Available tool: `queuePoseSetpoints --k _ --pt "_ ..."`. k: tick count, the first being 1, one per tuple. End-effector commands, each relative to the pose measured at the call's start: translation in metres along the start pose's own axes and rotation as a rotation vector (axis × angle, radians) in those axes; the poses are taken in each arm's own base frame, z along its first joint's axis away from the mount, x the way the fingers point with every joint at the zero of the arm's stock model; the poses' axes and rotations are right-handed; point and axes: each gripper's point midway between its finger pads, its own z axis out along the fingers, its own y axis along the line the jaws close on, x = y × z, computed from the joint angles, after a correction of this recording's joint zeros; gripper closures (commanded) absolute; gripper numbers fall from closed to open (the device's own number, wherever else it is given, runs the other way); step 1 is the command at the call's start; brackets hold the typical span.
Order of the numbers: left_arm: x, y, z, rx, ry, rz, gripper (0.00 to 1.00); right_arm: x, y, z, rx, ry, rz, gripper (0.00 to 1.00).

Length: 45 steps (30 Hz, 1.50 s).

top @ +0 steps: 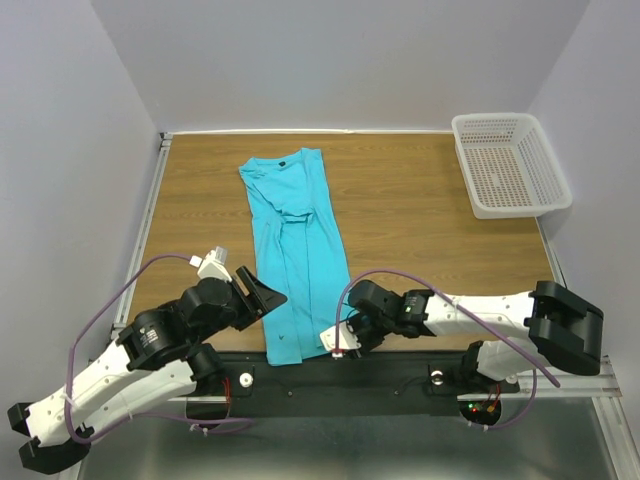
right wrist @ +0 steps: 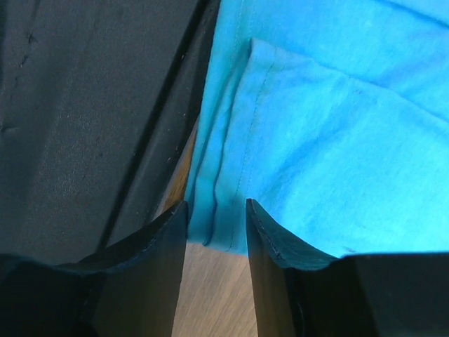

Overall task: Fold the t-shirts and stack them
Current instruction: Fold the tshirt

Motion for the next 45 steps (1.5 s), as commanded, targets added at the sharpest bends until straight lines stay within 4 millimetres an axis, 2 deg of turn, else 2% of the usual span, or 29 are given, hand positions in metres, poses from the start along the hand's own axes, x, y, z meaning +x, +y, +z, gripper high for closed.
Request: queuePoseSetpoints --k 1,7,10,22,30,37,42,44,45 --pt "-0.002 0.000 0.001 0.012 -0.016 -0.017 0.32 0.002 0.001 0.003 0.011 0.003 -0.020 0.58" --pt "0.000 0.002 0.000 0.019 -0.013 -0.031 0.32 0.008 0.003 0.003 0.012 0.017 -0.019 0.65" --pt "0.000 0.002 -0.001 0.027 -0.013 -0.041 0.32 0.006 0.003 0.002 0.018 0.015 -0.019 0.74" --pt "0.004 -0.002 0.004 0.028 0.008 -0.023 0.32 0.004 0.002 -0.010 0.034 0.020 -0.010 0.79" --pt "0.010 -0.001 0.008 0.025 0.034 -0.013 0.32 0.021 0.013 -0.018 0.023 0.067 -0.037 0.88" --pt "0.025 0.003 0.020 0.007 0.100 0.007 0.32 0.044 0.025 -0.024 0.004 0.114 -0.037 0.91" --pt "0.039 0.010 0.030 -0.015 0.164 0.030 0.32 0.052 0.024 -0.029 0.017 0.129 -0.031 0.91" --pt "0.048 0.019 0.037 -0.047 0.200 0.044 0.32 0.053 0.022 -0.032 0.026 0.127 -0.023 0.88" --pt "0.056 0.022 0.038 -0.057 0.241 0.052 0.32 0.051 0.019 -0.034 0.034 0.119 -0.023 0.74"
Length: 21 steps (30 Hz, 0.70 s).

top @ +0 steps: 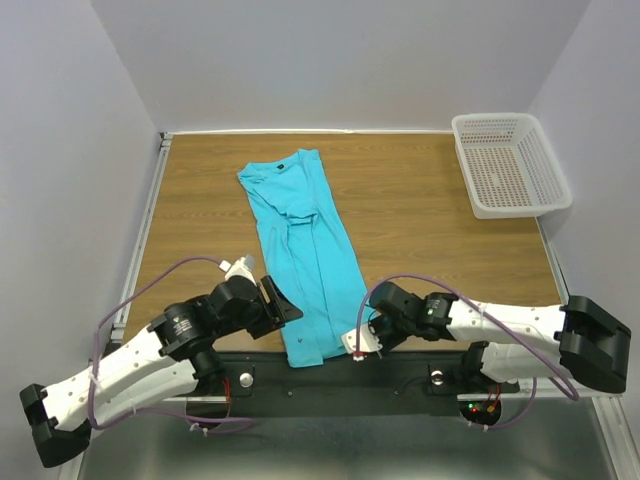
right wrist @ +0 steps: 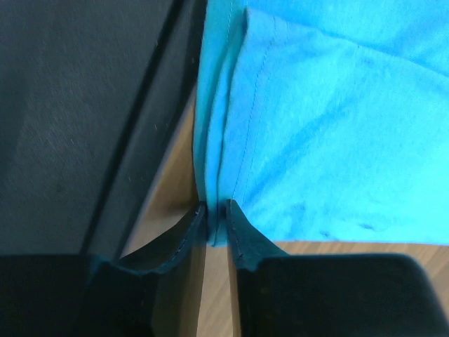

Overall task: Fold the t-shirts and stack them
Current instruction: Fold the tshirt

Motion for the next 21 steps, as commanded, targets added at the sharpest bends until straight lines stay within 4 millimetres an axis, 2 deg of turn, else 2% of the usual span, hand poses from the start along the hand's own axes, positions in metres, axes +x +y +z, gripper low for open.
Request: queuePoseSetpoints --k 1,4,7,9,13,14,16,21 --pt "0.022 0.007 0.012 -0.011 0.113 0.048 0.32 0.003 -0.004 -0.010 0.016 -0.002 0.004 0.62" --pt "0.034 0.017 0.017 -0.044 0.176 0.073 0.32 -0.014 -0.013 -0.021 0.020 -0.061 0.022 0.44" --pt "0.047 0.030 0.020 -0.088 0.253 0.109 0.34 -0.035 -0.018 -0.035 0.023 -0.139 0.003 0.38" --pt "0.055 0.039 0.019 -0.129 0.302 0.137 0.35 -0.037 -0.017 -0.041 0.029 -0.157 -0.034 0.37" --pt "0.059 0.052 0.012 -0.206 0.343 0.163 0.35 -0.017 -0.008 -0.035 0.019 -0.121 -0.039 0.36" --pt "0.061 0.060 0.009 -0.243 0.359 0.161 0.35 -0.015 -0.008 -0.035 0.023 -0.119 -0.039 0.36" --pt "0.066 0.061 0.007 -0.249 0.387 0.154 0.35 -0.012 -0.009 -0.037 0.035 -0.119 -0.037 0.36" --pt "0.076 0.074 0.013 -0.304 0.420 0.077 0.37 -0.003 -0.014 -0.041 0.065 -0.111 -0.006 0.36"
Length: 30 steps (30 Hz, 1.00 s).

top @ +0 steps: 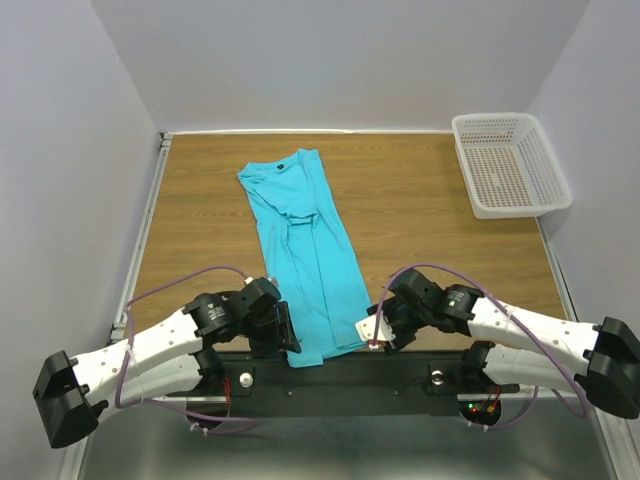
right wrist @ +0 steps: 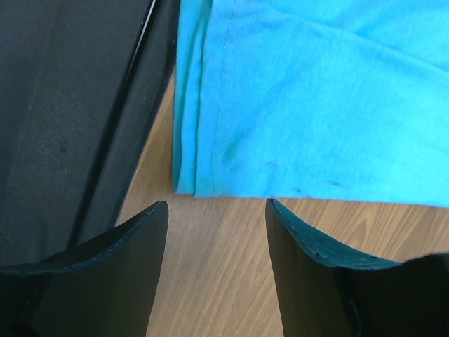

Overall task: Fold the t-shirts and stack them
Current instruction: Fold the tshirt

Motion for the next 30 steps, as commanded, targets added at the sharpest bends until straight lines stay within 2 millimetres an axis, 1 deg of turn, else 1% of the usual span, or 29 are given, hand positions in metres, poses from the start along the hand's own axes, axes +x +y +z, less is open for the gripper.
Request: queuePoseSetpoints --k 1,2,4,5,6,8,11,14,15,17,22,23,27,30 --pt "0.012 0.014 0.010 -0.068 0.067 -0.044 0.38 -0.002 -0.002 -0.005 0.017 -0.025 -0.007 0.36" --pt "0.012 0.018 0.013 -0.087 0.069 -0.050 0.38 -0.002 -0.002 -0.005 0.020 -0.027 -0.004 0.36" --pt "0.007 0.019 0.018 -0.106 0.052 -0.054 0.38 -0.001 -0.001 -0.006 0.025 -0.032 -0.001 0.36" --pt "0.006 0.017 0.020 -0.102 0.048 -0.056 0.38 -0.001 -0.001 -0.006 0.027 -0.032 0.003 0.36" --pt "0.003 0.010 0.023 -0.079 0.041 -0.063 0.38 0.000 -0.002 -0.006 0.031 -0.033 0.007 0.36" --pt "0.003 0.009 0.028 -0.071 0.047 -0.061 0.38 -0.001 -0.005 -0.007 0.043 -0.038 0.010 0.36" --pt "0.003 0.013 0.034 -0.093 0.053 -0.049 0.39 0.002 -0.003 -0.004 0.039 -0.033 0.005 0.36" --pt "0.001 0.006 0.039 -0.064 0.054 -0.045 0.42 0.004 0.000 0.000 0.029 -0.041 -0.007 0.36" --pt "0.002 0.008 0.040 -0.070 0.059 -0.042 0.43 0.003 -0.001 0.000 0.030 -0.045 -0.010 0.36" --pt "0.004 0.012 0.043 -0.082 0.069 -0.036 0.45 0.002 -0.002 0.001 0.028 -0.052 -0.017 0.36" --pt "0.010 0.016 0.044 -0.056 0.082 -0.053 0.57 0.001 -0.003 0.007 0.012 -0.063 -0.043 0.36" --pt "0.011 0.018 0.045 -0.057 0.087 -0.055 0.57 0.000 -0.002 0.008 0.010 -0.066 -0.044 0.36" --pt "0.014 0.017 0.045 -0.037 0.096 -0.053 0.61 -0.001 -0.002 0.014 0.001 -0.084 -0.047 0.37" --pt "0.013 0.013 0.044 -0.012 0.093 -0.054 0.70 -0.001 -0.001 0.018 -0.012 -0.092 -0.050 0.39"
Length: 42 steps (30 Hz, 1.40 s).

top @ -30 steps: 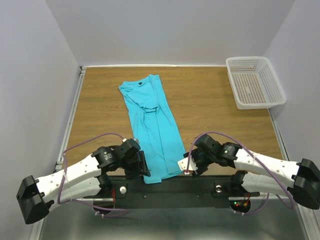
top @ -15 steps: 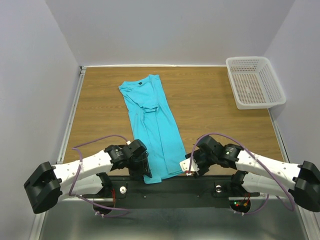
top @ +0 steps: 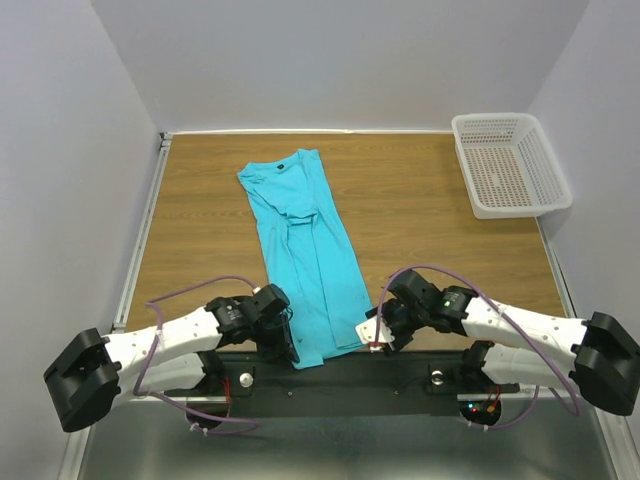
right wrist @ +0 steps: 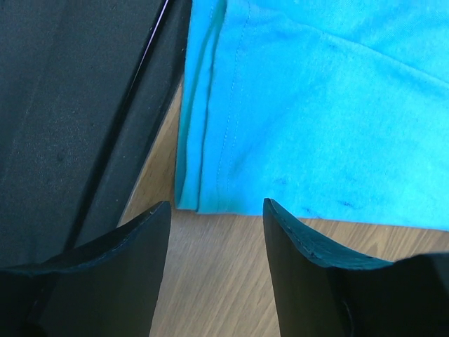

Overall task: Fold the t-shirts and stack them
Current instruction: Fold the tshirt

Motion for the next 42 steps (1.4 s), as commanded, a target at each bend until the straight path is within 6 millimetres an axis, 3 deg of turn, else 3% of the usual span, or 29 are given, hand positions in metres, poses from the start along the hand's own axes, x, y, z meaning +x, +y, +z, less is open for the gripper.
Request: queuePoseSetpoints --k 1,12,15,22,26,33,37,40,41,42 --pt "0.002 -0.007 -0.002 0.050 0.006 0.008 0.72 -0.007 -0.004 0.007 0.007 -0.054 -0.031 0.40" --pt "0.005 -0.020 -0.006 0.122 0.016 -0.001 0.83 0.003 0.007 0.018 -0.050 -0.041 -0.043 0.50" --pt "0.005 -0.023 -0.008 0.141 0.010 -0.012 0.86 0.005 0.010 0.021 -0.067 -0.041 -0.044 0.57" --pt "0.002 -0.037 -0.017 0.211 -0.010 -0.052 0.92 0.004 0.006 0.019 -0.061 -0.031 -0.030 0.86" --pt "-0.001 -0.050 -0.027 0.262 -0.028 -0.076 0.96 -0.014 -0.013 0.009 -0.019 -0.053 0.003 0.99" --pt "-0.024 -0.067 -0.053 0.338 -0.120 -0.153 1.00 -0.043 -0.047 -0.015 0.046 -0.130 0.143 0.99" --pt "-0.057 -0.070 -0.068 0.409 -0.214 -0.220 1.00 -0.047 -0.075 -0.027 0.100 -0.150 0.204 0.99" --pt "-0.088 -0.071 -0.080 0.452 -0.296 -0.253 1.00 -0.036 -0.096 -0.032 0.128 -0.148 0.277 0.99" --pt "-0.105 -0.074 -0.086 0.479 -0.336 -0.271 1.00 -0.035 -0.116 -0.043 0.166 -0.170 0.313 0.99" --pt "-0.113 -0.076 -0.088 0.489 -0.352 -0.270 1.00 -0.026 -0.122 -0.039 0.157 -0.164 0.352 1.00"
